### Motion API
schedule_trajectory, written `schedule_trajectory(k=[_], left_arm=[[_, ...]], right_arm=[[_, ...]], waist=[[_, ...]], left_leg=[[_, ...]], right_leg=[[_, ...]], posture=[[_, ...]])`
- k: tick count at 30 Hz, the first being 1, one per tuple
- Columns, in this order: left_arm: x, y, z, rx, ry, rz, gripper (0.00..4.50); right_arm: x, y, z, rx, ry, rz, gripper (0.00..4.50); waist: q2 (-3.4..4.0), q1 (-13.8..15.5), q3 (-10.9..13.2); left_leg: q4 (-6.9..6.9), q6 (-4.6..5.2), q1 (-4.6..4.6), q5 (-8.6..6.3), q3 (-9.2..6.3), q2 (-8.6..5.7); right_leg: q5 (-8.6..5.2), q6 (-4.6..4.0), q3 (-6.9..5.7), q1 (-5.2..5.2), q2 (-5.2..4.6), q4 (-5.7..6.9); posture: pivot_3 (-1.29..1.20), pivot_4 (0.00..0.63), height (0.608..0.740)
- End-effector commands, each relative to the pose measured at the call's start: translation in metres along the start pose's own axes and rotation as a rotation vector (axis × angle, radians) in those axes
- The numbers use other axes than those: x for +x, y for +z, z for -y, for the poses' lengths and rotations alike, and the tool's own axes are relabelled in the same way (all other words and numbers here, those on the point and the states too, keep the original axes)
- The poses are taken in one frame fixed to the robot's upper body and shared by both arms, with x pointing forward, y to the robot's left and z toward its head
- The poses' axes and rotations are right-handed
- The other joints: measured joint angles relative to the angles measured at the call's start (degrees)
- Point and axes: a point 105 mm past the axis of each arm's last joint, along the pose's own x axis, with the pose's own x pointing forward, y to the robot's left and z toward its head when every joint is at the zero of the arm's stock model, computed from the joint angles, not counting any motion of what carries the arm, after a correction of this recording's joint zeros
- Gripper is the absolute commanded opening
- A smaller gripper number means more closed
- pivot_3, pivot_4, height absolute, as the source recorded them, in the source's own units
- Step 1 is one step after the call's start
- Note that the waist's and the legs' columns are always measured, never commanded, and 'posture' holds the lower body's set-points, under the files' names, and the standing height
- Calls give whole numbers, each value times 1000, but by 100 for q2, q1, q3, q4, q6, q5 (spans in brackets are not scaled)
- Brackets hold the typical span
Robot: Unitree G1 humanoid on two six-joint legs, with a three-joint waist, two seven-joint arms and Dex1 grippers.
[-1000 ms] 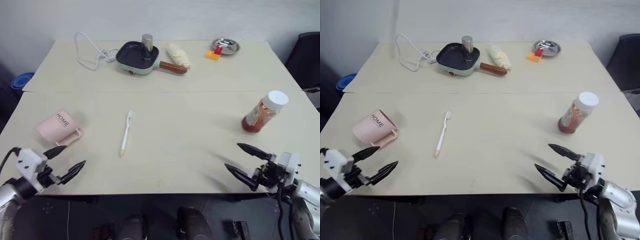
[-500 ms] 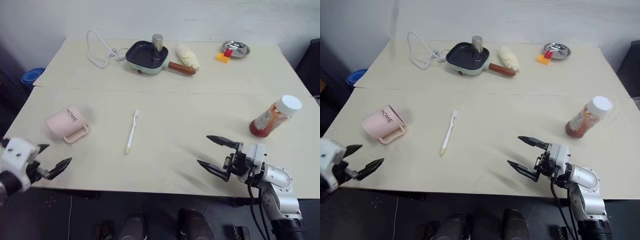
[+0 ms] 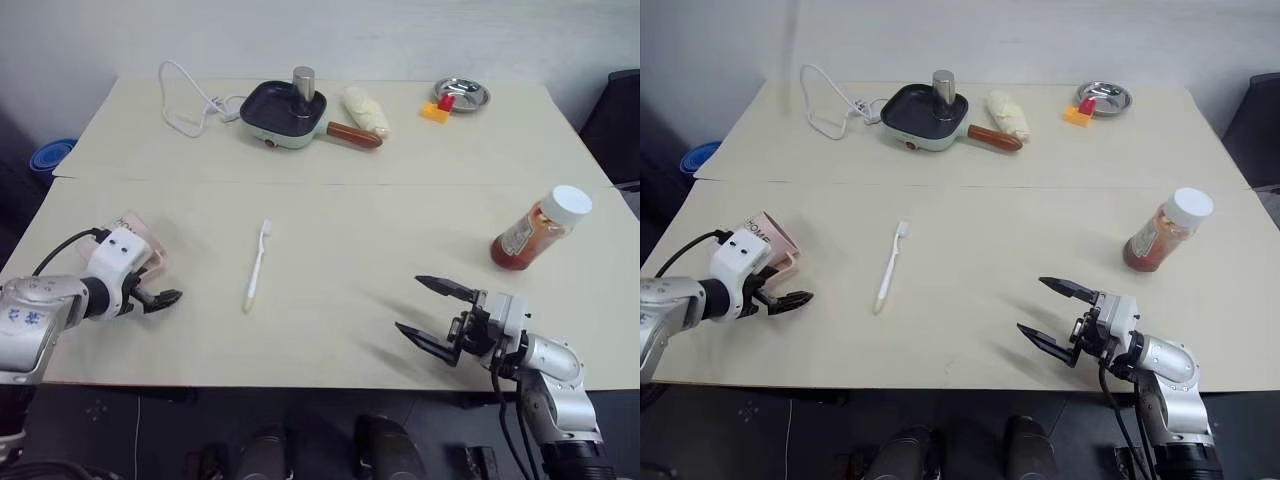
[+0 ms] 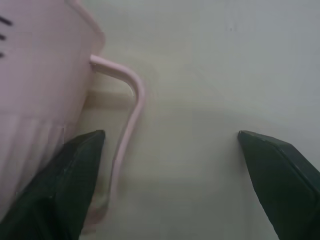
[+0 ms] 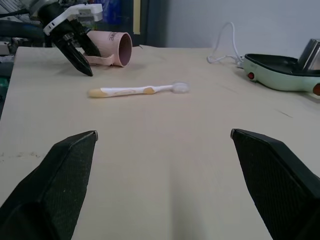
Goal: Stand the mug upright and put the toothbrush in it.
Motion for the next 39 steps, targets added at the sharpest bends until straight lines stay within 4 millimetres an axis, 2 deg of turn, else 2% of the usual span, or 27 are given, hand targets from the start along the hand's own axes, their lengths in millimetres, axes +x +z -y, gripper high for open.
schedule_trajectory(k=[1, 4, 9, 12, 13, 15, 17, 19, 22, 25, 28, 32, 35, 37, 39], left_arm=[[5, -16, -5, 12, -26, -95, 3602], [9, -10, -5, -4, -64, -75, 2727], [3, 1, -16, 50, -39, -28, 1182], [-5, 15, -11, 86, -81, 42, 246], [-8, 27, -5, 103, -126, 105, 15], [-16, 47, 6, 106, -203, 224, 15], [-30, 80, 25, 172, -326, 461, 15], [-45, 100, 49, 269, -464, 668, 15], [-46, 125, 83, 226, -685, 882, 15], [-28, 142, 119, 232, -835, 1015, 15], [-2, 155, 162, 185, -983, 1111, 15], [31, 163, 206, 197, -1031, 1172, 15], [49, 162, 221, 207, -1009, 1172, 15], [63, 156, 224, 188, -981, 1142, 15], [69, 147, 225, 192, -979, 1105, 554]], right_arm=[[-5, 1, 1, -27, -21, 20, 4500], [-10, -3, 1, -32, -34, 14, 4500], [-21, -8, 0, -42, -60, -7, 4500], [-29, -7, 2, -52, -85, -22, 4500], [-33, -7, 3, -56, -95, -32, 4500], [-41, -6, 5, -64, -111, -52, 4500], [-49, -6, 7, -72, -130, -72, 4500], [-56, -3, 10, -89, -159, -85, 4500], [-65, 4, 12, -120, -199, -104, 4500], [-72, 7, 15, -166, -236, -125, 4500], [-78, 9, 18, -208, -271, -138, 4500], [-80, 12, 18, -227, -298, -144, 4500], [-79, 14, 16, -232, -306, -141, 4500], [-76, 18, 18, -238, -326, -127, 4500], [-70, 18, 19, -239, -328, -117, 4500]], waist=[[1, 4, 0], [0, 5, 0], [0, 4, 0], [0, 5, 0], [0, 5, 0], [1, 21, 0], [0, 51, 0], [-9, 68, 0], [-12, 98, -1], [-13, 103, -2], [-13, 111, -2], [-21, 132, 1], [-20, 125, 1], [-20, 114, 1], [-20, 106, 1]], left_leg=[[0, 0, 3, 0, 4, 0], [0, -1, 26, 1, 21, 0], [-2, -2, 43, 1, 36, 3], [-4, -2, 44, 0, 39, 4], [-3, -2, 44, 0, 39, 4], [-3, -1, 44, -1, 42, 3], [-1, 1, 43, -2, 41, 0], [6, 3, 38, -3, 40, 0], [10, 1, 35, -4, 39, 0], [34, 2, 35, -5, 43, 2], [62, 11, 37, -12, 45, -2], [81, 18, 33, -26, 51, -9], [80, 18, 32, -29, 56, -7], [80, 20, 33, -31, 55, -4], [80, 23, 34, -32, 52, 2]], right_leg=[[0, 0, 4, 0, 1, 4], [-1, -1, 23, 3, 1, 20], [-3, -5, 39, 5, 0, 33], [-4, -6, 41, 3, 0, 33], [-4, -6, 41, 3, -1, 33], [-4, -6, 43, 3, -5, 32], [-4, -6, 42, 4, -10, 32], [-3, -5, 41, 4, -13, 32], [-3, -5, 38, 5, -9, 31], [-2, -3, 40, 9, -1, 37], [2, 4, 40, 23, 5, 37], [5, 9, 40, 27, 17, 30], [4, 9, 40, 23, 19, 23], [5, 9, 41, 24, 17, 1], [5, 9, 40, 24, 14, 1]], posture=[[0, 150, 740], [0, 150, 740], [0, 150, 740], [0, 150, 740], [0, 150, 740], [0, 150, 740], [0, 150, 740], [0, 150, 740], [0, 150, 740], [0, 150, 740], [0, 150, 740], [0, 150, 740], [0, 150, 740], [0, 150, 740], [0, 150, 740]])
